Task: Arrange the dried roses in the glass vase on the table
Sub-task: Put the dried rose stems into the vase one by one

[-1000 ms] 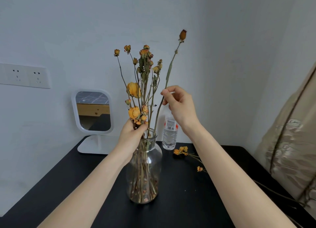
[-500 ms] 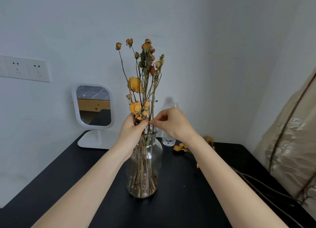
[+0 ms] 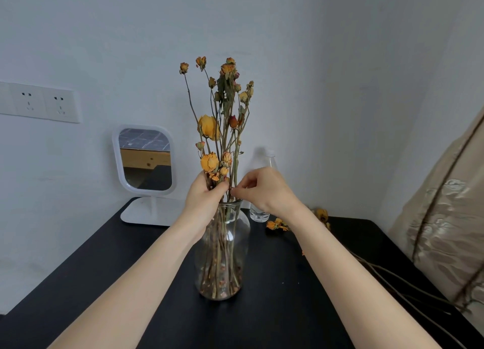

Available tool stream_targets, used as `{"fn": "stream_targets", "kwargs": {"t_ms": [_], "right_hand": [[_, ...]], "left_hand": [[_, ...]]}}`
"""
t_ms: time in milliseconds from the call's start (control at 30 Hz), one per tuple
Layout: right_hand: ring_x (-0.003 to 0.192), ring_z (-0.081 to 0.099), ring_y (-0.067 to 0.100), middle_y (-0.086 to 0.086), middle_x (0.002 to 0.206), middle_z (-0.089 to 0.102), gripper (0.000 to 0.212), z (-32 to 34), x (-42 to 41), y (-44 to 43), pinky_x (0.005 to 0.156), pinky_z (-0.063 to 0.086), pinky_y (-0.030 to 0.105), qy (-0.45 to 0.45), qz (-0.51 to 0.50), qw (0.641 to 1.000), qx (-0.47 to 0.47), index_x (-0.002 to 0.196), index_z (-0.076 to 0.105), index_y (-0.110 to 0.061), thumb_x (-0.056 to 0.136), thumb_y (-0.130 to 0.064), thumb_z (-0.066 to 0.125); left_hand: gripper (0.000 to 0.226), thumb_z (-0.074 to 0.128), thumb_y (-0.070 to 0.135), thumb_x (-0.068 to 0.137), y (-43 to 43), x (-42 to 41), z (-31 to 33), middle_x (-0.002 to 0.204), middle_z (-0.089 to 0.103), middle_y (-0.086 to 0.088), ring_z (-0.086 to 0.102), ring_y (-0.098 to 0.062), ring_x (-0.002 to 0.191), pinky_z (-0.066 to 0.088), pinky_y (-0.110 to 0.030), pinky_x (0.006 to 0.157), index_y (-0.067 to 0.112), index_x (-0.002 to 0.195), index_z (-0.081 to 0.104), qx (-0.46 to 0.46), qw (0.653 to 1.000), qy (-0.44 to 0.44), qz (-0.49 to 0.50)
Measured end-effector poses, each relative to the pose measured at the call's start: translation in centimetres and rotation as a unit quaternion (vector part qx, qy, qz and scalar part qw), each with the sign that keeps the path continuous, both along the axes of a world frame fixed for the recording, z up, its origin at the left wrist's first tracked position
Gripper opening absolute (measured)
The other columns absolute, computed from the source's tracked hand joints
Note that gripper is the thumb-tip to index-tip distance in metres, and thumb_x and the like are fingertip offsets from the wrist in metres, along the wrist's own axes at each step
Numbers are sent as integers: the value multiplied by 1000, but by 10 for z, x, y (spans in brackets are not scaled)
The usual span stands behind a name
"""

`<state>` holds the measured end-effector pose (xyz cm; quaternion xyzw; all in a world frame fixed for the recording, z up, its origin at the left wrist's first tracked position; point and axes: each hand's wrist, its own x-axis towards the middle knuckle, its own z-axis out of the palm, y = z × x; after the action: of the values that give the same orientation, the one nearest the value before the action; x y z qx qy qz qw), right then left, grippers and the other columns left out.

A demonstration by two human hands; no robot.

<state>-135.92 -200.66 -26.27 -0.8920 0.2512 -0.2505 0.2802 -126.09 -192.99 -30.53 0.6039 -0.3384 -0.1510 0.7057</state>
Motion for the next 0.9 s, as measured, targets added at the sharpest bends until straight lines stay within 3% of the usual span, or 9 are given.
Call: {"fn": "stream_targets", "kwargs": {"t_ms": [300, 500, 600, 700, 767, 833, 900], "right_hand": [[70, 55, 12, -2, 74, 60, 11, 0, 4, 2, 62, 45, 24, -21, -6, 1000, 1, 74, 63, -19, 82, -25, 67], [63, 51, 5, -9, 69, 55, 14, -1, 1, 0, 53, 38, 17, 18, -2, 1000, 16, 91, 71, -11, 84, -21, 66], [64, 52, 5, -6, 73, 57, 15, -2, -1, 1, 55, 40, 18, -9, -1, 1000, 17, 94, 70, -14, 84, -24, 66], [57, 49, 5, -6, 67, 54, 17, -5, -8, 0, 52, 36, 16, -51, -7, 998, 36, 99, 67, -16, 84, -25, 66], [54, 45, 4, -7, 61, 48, 18, -9, -16, -1, 51, 33, 16, -76, -12, 996, 51, 100, 66, -16, 85, -25, 66], [53, 43, 4, -7, 60, 46, 16, -15, -27, -3, 51, 35, 15, -85, -15, 994, 71, 100, 65, -17, 86, -24, 65], [51, 45, 2, -8, 58, 47, 12, -25, -41, -7, 49, 38, 10, -81, -22, 992, 94, 97, 66, -17, 86, -22, 63]], "left_hand": [[23, 53, 18, 92, -1, -1, 0, 107, 61, 6, 56, -15, 106, 44, -34, 94, 24, 114, 53, 10, 1000, -10, 15], [20, 55, 17, 90, 1, -2, 0, 98, 62, 12, 57, -12, 100, 43, -28, 84, 27, 107, 52, -4, 1000, -5, 4], [28, 61, 22, 87, 5, -5, -1, 103, 63, 11, 59, -6, 97, 45, -20, 76, 25, 114, 52, -10, 1000, -7, 2], [36, 67, 27, 82, 14, -11, -3, 96, 58, 23, 57, 7, 87, 42, -8, 63, 29, 112, 49, -12, 1000, -20, 16], [42, 71, 28, 78, 24, -16, -9, 100, 55, 24, 55, 5, 93, 41, -9, 76, 30, 113, 46, -16, 998, -42, 42], [49, 72, 29, 77, 35, -25, -19, 111, 48, 17, 47, -1, 106, 37, -20, 90, 28, 116, 43, -2, 989, -95, 111], [49, 71, 26, 77, 46, -38, -31, 115, 37, 13, 40, -5, 109, 35, -21, 91, 24, 116, 43, -1, 969, -169, 180]]}}
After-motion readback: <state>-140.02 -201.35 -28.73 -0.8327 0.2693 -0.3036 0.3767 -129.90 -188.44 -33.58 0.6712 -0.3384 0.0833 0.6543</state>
